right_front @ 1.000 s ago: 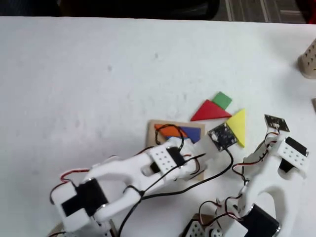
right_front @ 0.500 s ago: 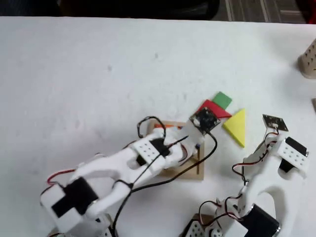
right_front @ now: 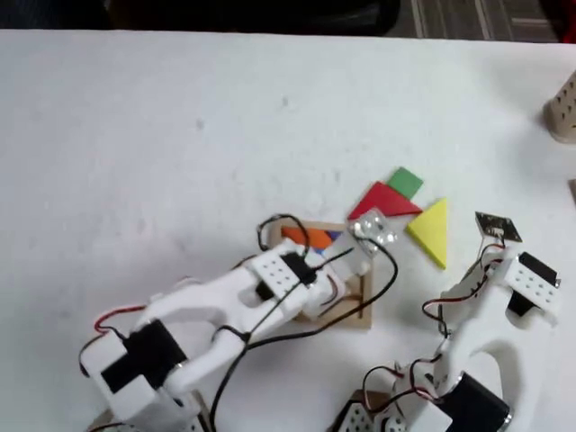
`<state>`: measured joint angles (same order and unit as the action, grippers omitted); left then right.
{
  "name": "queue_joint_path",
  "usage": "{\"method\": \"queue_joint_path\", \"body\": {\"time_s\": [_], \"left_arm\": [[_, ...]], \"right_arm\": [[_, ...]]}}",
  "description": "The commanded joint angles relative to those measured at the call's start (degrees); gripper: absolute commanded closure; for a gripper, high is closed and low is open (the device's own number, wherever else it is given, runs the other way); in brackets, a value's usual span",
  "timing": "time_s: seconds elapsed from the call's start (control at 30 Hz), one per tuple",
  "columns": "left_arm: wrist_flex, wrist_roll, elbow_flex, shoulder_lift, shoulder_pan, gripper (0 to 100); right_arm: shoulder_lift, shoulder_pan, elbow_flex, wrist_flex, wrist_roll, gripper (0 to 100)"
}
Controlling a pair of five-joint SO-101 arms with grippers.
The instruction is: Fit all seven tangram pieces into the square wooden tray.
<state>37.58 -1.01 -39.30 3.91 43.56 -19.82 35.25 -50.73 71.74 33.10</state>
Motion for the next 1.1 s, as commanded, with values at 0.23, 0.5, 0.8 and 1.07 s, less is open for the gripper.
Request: {"method": "queue_joint_path", "body": {"time_s": [0.23, 0.5, 0.8, 1.07], "left_arm": [[-0.2, 0.9, -6.6, -12.5, 10.3, 98], [-8.2, 1.0, -10.6, -12.7, 11.4, 98], [-13.4, 1.0, -10.4, -12.6, 11.1, 98], [-13.4, 1.0, -10.2, -13.1, 8.1, 98]], "right_arm": [[-1.9, 0.4, 0.3, -0.3, 0.6, 98.1], [-1.9, 0.4, 0.3, -0.3, 0.6, 98.1], [-1.9, 0.4, 0.3, -0.3, 0.6, 98.1], [-1.9, 0.4, 0.3, -0.3, 0.6, 98.1]]}}
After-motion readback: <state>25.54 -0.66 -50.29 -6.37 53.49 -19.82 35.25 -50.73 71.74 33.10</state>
